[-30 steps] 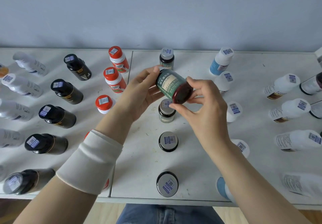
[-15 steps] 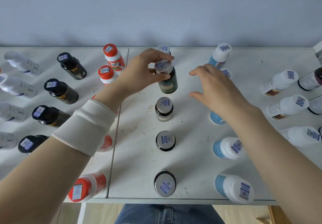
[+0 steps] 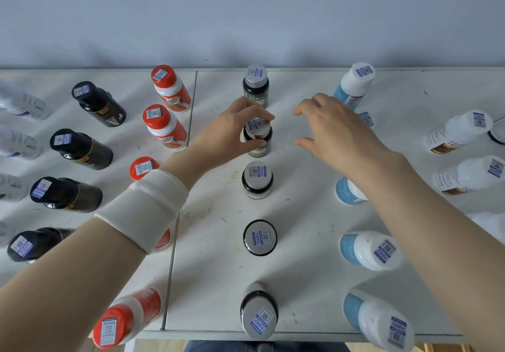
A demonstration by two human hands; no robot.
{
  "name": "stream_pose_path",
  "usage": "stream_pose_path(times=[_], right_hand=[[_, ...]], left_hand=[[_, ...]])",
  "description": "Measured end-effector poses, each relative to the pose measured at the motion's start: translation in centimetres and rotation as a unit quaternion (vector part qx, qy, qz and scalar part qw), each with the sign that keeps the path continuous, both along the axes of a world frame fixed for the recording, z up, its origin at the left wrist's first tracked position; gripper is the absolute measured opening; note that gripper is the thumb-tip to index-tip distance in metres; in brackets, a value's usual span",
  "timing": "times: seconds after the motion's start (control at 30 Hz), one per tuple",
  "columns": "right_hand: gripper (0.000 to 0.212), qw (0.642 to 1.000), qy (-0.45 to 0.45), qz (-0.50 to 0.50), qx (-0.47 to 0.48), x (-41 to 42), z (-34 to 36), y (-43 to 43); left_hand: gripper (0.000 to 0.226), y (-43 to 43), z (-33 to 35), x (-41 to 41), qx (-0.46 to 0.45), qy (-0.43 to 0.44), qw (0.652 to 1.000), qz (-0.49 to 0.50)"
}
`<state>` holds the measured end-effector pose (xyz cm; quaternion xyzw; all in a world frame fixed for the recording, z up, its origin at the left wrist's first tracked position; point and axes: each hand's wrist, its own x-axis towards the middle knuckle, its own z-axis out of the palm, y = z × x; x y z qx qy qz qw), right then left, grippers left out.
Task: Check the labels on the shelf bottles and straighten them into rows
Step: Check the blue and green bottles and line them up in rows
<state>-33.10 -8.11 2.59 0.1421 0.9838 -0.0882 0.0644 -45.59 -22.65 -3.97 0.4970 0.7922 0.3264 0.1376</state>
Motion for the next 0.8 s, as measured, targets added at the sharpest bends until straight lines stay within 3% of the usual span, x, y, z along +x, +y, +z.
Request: stream_pose_path(times=[0.2,0.37,0.47,0.53,0.6,0.67,0.8], right_hand=[[0.048,1.0,0.024,0.0,0.007,-0.5,-0.2,0.9],[0.045,0.999,0.036,-0.004,-0.016,-1.1,-0.4,1.2],[0.044,0.995,0.052,-0.023,-0.076,-1.3,-0.6,1.3],[0.044,0.983,0.088,-0.05,-0.153,-1.3,-0.9,1.3],[0.048,0.949,0.137,-0.113,-0.259,-1.4,-1.1,1.2],[0.051,0.893,0.163,-0.181,-0.378,-1.5,-1.1,0.8],[0.036,0.781,0.195,-0.184,-0.564,-0.4,-0.7,-0.5]], left_hand=[[0.055,1.6,0.5,-2.9,0.075,0.042,0.992,0.094],[0.054,5.0,-0.3,-5.7,-0.047,0.01,0.985,0.165],[0.042,5.2,0.1,-5.5,-0.031,-0.006,0.98,0.197],[0.037,4.2,1.0,-4.7,0.027,-0.057,0.972,0.228],[0.032,2.6,2.4,-3.3,0.125,-0.209,0.941,0.236],[0.026,0.8,3.8,-1.6,0.211,-0.35,0.893,0.189],[0.029,-1.7,4.9,1.4,0.26,-0.427,0.859,0.108]])
